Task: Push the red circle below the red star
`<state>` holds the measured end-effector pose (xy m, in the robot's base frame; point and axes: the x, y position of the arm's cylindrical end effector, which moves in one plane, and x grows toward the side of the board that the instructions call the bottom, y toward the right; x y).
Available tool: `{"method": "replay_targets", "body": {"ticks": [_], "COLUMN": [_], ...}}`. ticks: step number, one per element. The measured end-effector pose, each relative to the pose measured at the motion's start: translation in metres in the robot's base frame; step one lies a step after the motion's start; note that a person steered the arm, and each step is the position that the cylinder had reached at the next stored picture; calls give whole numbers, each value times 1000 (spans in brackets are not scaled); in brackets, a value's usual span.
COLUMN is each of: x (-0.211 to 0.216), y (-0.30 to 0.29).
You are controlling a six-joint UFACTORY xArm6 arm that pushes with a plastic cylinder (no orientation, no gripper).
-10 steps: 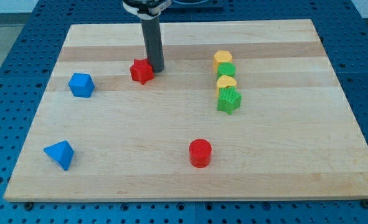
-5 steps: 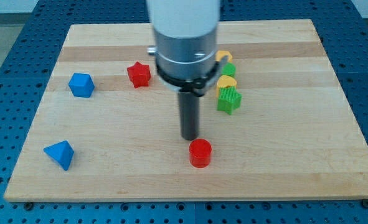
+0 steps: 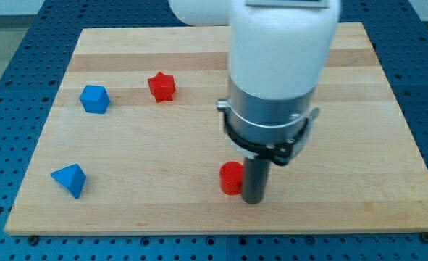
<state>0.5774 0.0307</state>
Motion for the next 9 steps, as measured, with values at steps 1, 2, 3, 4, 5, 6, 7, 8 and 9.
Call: {"method": "replay_targets", "body": {"ticks": [1, 2, 3, 4, 5, 6, 7, 8, 9], "x": [-8, -9, -17, -32, -45, -55, -68, -68, -68], "y": [-32, -55, -56, -56, -47, -25, -20, -38, -59]}}
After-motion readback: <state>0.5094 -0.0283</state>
